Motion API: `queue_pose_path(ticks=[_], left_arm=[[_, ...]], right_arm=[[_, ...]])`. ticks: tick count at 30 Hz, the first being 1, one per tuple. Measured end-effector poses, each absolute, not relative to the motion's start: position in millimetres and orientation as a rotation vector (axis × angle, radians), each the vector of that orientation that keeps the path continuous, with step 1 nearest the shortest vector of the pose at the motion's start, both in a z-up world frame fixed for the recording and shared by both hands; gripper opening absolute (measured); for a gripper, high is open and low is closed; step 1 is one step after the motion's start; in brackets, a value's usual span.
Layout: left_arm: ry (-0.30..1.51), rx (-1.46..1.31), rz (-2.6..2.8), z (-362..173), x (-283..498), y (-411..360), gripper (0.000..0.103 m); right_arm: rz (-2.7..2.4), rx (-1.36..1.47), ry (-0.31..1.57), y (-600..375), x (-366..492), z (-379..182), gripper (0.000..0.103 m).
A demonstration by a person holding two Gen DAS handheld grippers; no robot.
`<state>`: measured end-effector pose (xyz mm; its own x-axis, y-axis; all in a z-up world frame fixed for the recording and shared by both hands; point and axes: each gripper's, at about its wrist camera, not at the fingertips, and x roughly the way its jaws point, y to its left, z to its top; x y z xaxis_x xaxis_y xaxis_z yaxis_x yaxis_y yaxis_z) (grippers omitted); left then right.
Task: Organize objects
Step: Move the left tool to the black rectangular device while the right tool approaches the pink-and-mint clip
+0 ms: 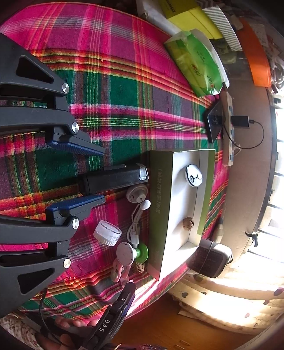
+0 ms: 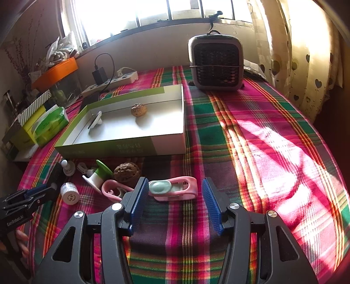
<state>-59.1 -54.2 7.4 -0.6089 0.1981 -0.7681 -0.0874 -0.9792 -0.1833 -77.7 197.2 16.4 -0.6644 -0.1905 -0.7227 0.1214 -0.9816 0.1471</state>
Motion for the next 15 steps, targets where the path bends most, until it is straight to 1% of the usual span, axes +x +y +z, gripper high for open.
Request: queue_pose_path(ticks=[4, 15], left_arm=[[-0.186, -1.301, 2.676, 7.5, -60.4, -53.6, 0.035], [-0.182, -1.300, 2.678, 6.9, -62.4, -53.5, 0.035]], right_arm=[[-2.716, 1.209, -0.090, 193.3, -76.2, 15.8, 0.052], [-2.648, 1.215, -0.092, 191.4, -67.7, 12.4, 0.052]])
